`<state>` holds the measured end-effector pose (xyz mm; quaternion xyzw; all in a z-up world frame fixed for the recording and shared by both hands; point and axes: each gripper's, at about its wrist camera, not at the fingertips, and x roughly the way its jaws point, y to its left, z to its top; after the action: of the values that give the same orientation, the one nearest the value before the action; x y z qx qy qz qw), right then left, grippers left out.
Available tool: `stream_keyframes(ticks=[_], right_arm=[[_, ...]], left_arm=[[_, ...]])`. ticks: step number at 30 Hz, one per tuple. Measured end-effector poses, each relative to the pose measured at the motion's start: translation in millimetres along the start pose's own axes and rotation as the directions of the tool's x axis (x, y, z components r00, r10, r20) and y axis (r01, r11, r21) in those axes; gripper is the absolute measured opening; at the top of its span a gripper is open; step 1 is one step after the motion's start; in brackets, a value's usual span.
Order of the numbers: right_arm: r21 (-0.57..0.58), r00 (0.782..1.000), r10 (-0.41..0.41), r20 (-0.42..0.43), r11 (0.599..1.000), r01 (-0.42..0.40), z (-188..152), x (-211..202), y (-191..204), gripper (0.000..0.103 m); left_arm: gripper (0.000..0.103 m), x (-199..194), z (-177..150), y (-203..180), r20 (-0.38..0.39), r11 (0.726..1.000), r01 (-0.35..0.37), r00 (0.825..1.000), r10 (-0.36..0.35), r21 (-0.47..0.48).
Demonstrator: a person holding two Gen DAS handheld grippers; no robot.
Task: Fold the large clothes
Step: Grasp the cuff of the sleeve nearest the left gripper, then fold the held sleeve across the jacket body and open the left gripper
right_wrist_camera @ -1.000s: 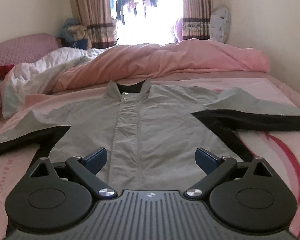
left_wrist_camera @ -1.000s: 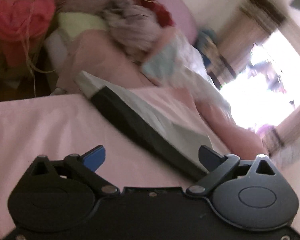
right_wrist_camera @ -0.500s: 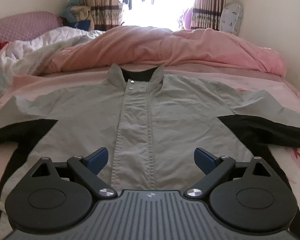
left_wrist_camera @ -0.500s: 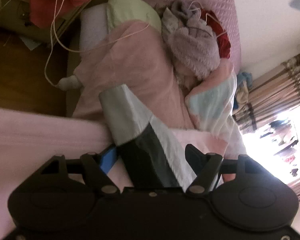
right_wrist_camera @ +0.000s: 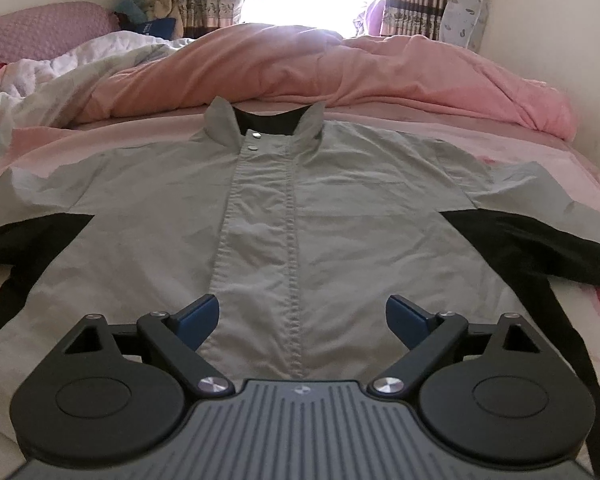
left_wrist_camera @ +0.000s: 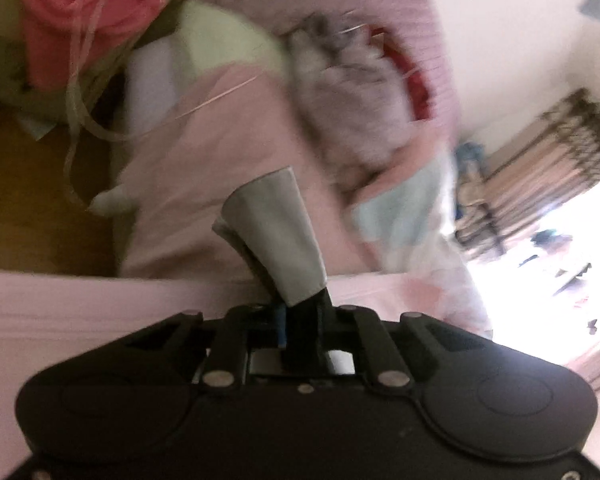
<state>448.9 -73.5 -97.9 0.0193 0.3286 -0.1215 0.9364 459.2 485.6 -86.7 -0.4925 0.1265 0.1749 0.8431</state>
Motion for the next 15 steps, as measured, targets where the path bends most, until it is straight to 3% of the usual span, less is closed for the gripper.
stream_keyframes(ticks=[5, 7, 9, 12, 15], right_arm=[[0.036, 1.000, 0.003, 0.008, 0.999, -0.004, -1.1, -5.7, -20.8, 0.103], [0.059, 1.000, 0.005, 0.010, 0.998, -0.006, -2.7, -8.7, -31.1, 0.103], [0.079, 1.000, 0.011, 0.013, 0.997, -0.012, -4.4, -11.3, -40.6, 0.103], [0.105, 1.000, 0.010, 0.019, 0.994, -0.012, -7.0, -16.4, -56.7, 0.103], [0.130, 1.000, 0.003, 0.028, 0.992, -0.006, -8.0, -21.8, -72.9, 0.103]], left_arm=[[0.008, -29.0, -6.5, -77.3, 0.005, 0.981, 0.162, 0.987, -0.163, 0.110], [0.008, -40.6, -23.5, -122.7, -0.036, 0.951, 0.254, 0.967, -0.251, 0.177], [0.008, -48.1, -47.9, -166.0, -0.098, 0.912, 0.348, 0.937, -0.335, 0.218], [0.008, -52.4, -104.3, -238.4, -0.240, 0.827, 0.506, 0.858, -0.454, 0.245], [0.008, -56.5, -178.6, -309.4, -0.403, 0.714, 0.660, 0.734, -0.546, 0.234]])
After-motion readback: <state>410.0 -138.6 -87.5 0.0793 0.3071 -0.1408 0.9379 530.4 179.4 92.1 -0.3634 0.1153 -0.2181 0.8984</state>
